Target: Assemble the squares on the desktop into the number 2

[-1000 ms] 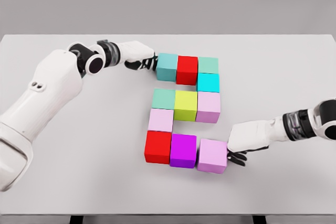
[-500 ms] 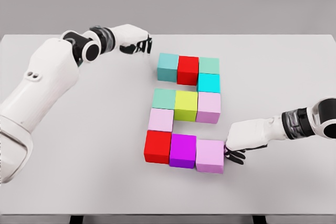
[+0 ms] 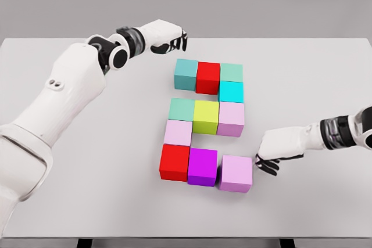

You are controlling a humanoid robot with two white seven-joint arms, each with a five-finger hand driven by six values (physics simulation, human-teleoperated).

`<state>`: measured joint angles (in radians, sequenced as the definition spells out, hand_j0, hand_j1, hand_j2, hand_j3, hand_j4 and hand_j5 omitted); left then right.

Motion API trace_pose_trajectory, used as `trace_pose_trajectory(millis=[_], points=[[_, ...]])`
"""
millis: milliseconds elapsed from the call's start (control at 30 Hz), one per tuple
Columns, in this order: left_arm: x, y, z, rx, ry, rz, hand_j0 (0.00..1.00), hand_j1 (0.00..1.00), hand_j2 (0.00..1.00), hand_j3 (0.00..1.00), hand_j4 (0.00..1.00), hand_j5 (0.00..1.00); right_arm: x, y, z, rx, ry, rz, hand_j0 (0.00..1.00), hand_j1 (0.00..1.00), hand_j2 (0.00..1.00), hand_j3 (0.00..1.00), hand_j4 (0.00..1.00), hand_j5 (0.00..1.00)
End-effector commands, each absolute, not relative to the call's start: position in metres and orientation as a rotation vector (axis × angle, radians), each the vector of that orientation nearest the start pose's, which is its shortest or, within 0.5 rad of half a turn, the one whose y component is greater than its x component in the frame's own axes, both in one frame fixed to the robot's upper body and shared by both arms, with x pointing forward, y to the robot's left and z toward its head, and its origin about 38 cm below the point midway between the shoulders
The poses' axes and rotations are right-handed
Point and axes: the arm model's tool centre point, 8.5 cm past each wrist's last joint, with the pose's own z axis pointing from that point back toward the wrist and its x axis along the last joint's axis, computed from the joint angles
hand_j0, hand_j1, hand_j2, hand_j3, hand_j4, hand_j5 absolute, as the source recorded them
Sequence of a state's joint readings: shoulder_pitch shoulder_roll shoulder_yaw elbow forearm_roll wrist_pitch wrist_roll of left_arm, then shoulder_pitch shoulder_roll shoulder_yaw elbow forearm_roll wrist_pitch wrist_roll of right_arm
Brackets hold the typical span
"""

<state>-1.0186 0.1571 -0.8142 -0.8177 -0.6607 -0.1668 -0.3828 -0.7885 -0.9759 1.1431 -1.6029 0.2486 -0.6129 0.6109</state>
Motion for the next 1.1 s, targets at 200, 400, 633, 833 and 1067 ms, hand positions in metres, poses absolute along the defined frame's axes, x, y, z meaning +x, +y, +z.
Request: trace_pose_trajectory(millis=[200,400,633,833,1067], points=[[0.568,0.113,0.191,0.572,-1.276,-1.82,0.48,0.48,0.48,0.48,0.48,0.48,0.357,-0.286,0.149,-0.083,1.44,-3.34,0.13,0.13,0.13,0.13,0.13,0.13],[0.566,0.111,0.191,0.566,-1.286,-1.825,0.48,0.48,0.48,0.48,0.48,0.48,0.349,-0.296,0.151,-0.074,1.399,-3.359,0.13,0.13,0.13,0.13,0.13,0.13],[0.564,0.108,0.187,0.563,-1.282,-1.838,0.48,0.48,0.48,0.48,0.48,0.48,0.343,-0.298,0.15,-0.102,1.395,-3.367,0.12,0.12,0.12,0.12,0.12,0.12],[0.564,0.108,0.187,0.562,-1.285,-1.837,0.48,0.48,0.48,0.48,0.48,0.48,0.328,-0.303,0.138,-0.29,1.442,-3.412,0.12,0.12,0.12,0.12,0.12,0.12],[0.561,0.106,0.191,0.558,-1.303,-1.849,0.48,0.48,0.48,0.48,0.48,0.48,0.324,-0.3,0.134,-0.322,1.429,-3.407,0.12,0.12,0.12,0.12,0.12,0.12]])
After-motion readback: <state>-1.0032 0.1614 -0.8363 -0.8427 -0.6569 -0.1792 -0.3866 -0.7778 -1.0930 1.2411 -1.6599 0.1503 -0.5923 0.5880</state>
